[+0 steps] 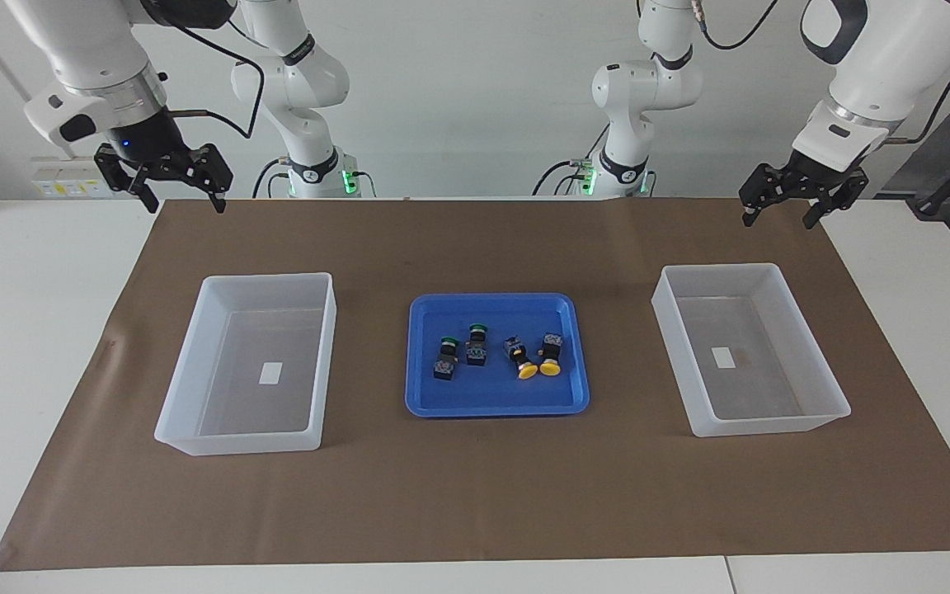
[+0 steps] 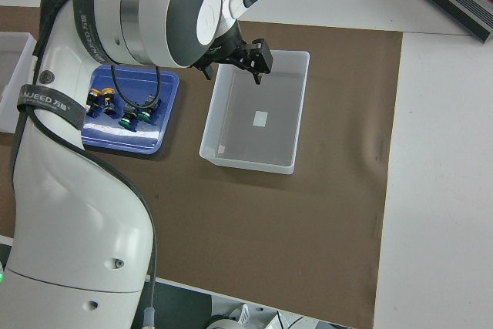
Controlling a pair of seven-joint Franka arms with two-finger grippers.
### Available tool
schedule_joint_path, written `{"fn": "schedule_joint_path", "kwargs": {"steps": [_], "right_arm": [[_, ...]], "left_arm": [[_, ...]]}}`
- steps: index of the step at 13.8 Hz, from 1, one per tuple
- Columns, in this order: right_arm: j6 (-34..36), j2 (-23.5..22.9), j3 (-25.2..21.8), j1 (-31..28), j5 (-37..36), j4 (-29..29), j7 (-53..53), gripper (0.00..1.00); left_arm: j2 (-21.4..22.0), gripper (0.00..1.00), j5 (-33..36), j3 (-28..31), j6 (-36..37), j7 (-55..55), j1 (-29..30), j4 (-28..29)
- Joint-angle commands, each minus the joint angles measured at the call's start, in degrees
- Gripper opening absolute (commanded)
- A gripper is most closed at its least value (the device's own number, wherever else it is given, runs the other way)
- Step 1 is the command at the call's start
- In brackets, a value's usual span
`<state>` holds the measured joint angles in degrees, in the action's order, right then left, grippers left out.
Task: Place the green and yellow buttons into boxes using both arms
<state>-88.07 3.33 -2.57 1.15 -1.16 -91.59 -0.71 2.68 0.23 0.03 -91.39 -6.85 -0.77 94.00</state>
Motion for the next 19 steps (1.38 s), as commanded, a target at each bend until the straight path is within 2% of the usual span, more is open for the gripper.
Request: {"fn": "schedule_joint_path", "kwargs": {"steps": [1,13,19], "right_arm": [[0.53,1.06,0.46,-0.27,-0.24,-0.78,-0.09,1.00],[0.26,1.33,0.54,-0.27,-0.07,-1.57,0.88,1.00],[0.26,1.33,0.54,0.96,-0.16,-1.57,0.88,1.00]], "left_arm": [[0.58,1.00,0.74,0.06,0.52,-0.27,-0.02,0.57],[0.66,1.00,0.65,-0.55,0.08,-0.01,-0.55,0.91],[2.51,1.00,0.65,-0.64,-4.39,0.17,-2.22,5.57]]}}
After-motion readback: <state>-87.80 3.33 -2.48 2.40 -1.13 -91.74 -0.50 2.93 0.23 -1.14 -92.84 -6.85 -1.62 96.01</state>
